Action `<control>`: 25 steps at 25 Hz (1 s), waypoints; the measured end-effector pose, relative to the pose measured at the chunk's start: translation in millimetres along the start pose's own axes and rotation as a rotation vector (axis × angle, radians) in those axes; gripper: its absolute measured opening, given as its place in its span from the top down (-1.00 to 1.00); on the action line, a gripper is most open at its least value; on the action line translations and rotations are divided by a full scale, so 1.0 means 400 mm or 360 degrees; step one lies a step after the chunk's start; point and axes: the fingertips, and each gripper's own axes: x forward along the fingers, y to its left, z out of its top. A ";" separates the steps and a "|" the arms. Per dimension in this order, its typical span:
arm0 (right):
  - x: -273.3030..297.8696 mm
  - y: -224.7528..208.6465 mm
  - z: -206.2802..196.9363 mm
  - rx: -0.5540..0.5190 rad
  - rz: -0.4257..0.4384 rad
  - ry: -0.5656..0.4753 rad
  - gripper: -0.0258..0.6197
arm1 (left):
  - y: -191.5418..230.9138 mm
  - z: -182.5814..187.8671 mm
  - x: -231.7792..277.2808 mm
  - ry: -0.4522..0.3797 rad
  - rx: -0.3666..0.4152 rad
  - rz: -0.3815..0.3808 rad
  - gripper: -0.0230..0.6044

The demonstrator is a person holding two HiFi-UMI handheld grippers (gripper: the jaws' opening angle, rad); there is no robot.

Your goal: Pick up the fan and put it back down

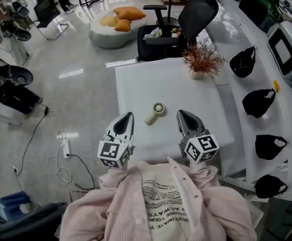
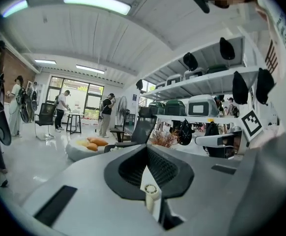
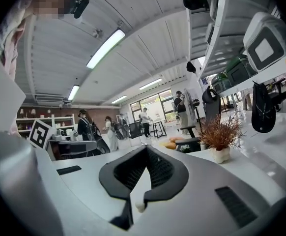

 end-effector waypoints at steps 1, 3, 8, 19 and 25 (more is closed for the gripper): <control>-0.002 -0.003 0.010 -0.0005 0.0000 -0.0013 0.92 | 0.004 0.008 -0.005 -0.0016 -0.0003 0.0014 0.92; -0.005 -0.008 0.027 -0.0017 -0.0001 -0.0037 0.92 | 0.013 0.021 -0.013 -0.0040 -0.0004 0.0040 0.92; -0.015 -0.028 0.061 -0.0041 -0.0028 -0.0086 0.92 | 0.030 0.058 -0.031 -0.0110 0.0003 0.0098 0.92; -0.028 -0.045 0.084 -0.0061 -0.0058 -0.0103 0.92 | 0.048 0.081 -0.054 -0.0145 0.0012 0.0158 0.92; -0.030 -0.047 0.066 -0.0049 -0.0064 -0.0092 0.92 | 0.049 0.058 -0.057 -0.0104 0.0019 0.0179 0.92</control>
